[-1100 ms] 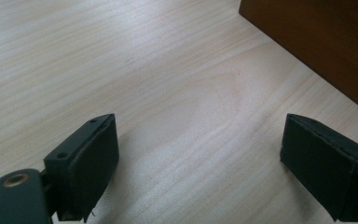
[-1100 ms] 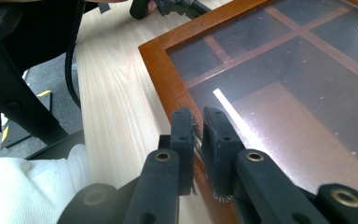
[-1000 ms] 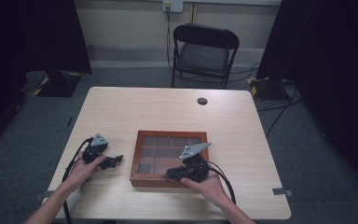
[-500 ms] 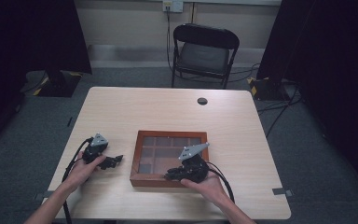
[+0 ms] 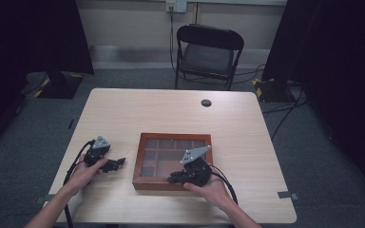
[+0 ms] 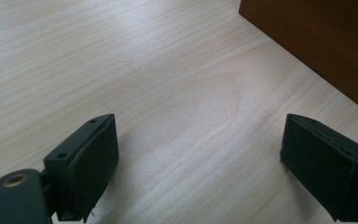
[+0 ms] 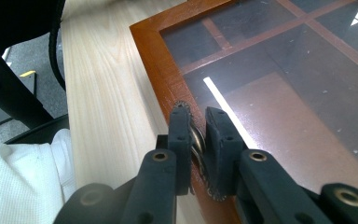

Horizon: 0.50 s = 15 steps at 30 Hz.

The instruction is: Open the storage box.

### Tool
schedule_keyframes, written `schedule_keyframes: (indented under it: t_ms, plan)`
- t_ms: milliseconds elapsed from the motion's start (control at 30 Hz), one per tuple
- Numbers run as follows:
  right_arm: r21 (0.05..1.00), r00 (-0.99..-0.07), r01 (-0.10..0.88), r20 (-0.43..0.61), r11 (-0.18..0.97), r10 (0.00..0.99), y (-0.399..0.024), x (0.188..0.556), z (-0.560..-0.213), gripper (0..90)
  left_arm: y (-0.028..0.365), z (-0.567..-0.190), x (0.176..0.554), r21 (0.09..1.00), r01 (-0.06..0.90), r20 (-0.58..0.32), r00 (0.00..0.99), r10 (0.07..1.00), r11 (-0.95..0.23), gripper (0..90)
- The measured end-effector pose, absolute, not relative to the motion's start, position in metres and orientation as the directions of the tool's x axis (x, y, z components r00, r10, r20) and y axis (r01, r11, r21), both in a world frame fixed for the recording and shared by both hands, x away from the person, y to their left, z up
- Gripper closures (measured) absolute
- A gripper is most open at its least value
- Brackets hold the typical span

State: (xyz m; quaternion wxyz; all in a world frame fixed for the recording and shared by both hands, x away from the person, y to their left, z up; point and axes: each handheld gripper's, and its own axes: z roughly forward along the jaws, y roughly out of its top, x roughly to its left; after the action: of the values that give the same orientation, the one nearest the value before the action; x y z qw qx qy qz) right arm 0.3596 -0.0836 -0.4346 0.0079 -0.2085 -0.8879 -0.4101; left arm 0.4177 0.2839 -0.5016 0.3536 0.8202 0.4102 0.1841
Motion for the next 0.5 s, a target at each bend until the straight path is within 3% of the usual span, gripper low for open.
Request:
schedule_keyframes:
  t_ms: [500]
  plan:
    - [0.745, -0.911, 0.381, 0.2, 0.548, 0.361, -0.087, 0.361, -0.421, 81.5, 0.284, -0.502, 0.418, 0.733, 0.544, 0.009, 0.594, 0.805, -0.409, 10.8]
